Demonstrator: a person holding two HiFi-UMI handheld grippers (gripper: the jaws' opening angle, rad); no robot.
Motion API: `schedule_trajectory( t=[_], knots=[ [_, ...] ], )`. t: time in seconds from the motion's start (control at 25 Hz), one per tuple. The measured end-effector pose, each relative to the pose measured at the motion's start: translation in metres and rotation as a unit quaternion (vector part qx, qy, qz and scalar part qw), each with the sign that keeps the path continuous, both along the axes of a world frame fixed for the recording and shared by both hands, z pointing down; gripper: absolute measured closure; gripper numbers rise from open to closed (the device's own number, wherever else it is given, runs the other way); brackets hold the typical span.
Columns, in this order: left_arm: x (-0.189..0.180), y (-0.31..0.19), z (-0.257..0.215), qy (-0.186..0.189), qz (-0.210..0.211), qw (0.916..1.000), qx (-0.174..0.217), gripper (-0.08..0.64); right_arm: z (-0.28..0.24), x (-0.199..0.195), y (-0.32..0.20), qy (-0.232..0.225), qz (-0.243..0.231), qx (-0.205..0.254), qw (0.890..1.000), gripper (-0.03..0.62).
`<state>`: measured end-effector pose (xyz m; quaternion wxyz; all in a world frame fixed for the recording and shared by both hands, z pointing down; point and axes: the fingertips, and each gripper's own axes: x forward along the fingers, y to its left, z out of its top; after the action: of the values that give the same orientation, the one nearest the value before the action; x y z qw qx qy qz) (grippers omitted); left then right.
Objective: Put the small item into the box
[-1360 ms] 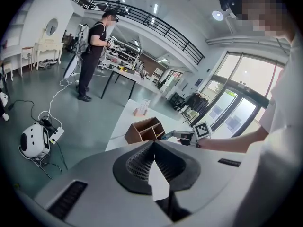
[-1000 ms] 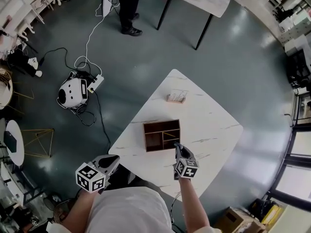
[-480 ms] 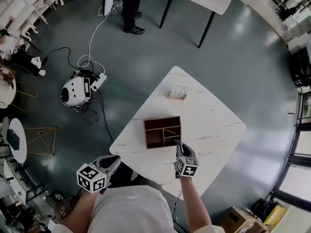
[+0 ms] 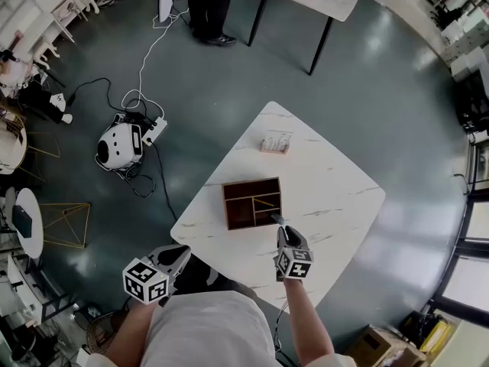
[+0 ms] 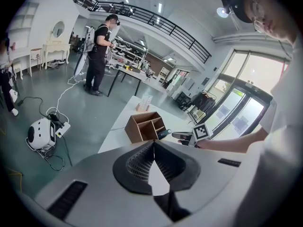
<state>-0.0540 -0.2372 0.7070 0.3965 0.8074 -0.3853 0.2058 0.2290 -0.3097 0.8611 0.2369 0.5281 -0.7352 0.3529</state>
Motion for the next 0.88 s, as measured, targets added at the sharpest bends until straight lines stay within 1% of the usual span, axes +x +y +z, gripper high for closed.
schedule_trajectory(
  t=[0.16, 0.44, 0.56, 0.76, 0.88],
  knots=[
    [0.004, 0.006, -0.001, 0.004, 0.003, 1.0, 0.005, 0.546, -0.007, 0.006, 0.01, 0.004, 0.002, 0.007, 1.0, 0.505],
    [-0.002, 0.017, -0.012, 0.014, 0.013, 0.9995, 0.025, 0.546, -0.03, 0.005, 0.038, 0.008, 0.011, 0.03, 0.999, 0.546],
    [-0.011, 0.029, -0.014, 0.022, 0.018, 0.9991, 0.032, 0.546, -0.045, 0.0, 0.054, 0.018, 0.011, 0.045, 0.999, 0.555],
    [-0.032, 0.055, -0.016, 0.035, 0.028, 0.9982, 0.04, 0.546, -0.073, -0.021, 0.086, 0.03, 0.004, 0.067, 0.997, 0.563],
    [-0.048, 0.077, -0.014, 0.033, 0.034, 0.998, 0.042, 0.546, -0.093, -0.033, 0.108, 0.041, -0.005, 0.091, 0.995, 0.566]
  ],
)
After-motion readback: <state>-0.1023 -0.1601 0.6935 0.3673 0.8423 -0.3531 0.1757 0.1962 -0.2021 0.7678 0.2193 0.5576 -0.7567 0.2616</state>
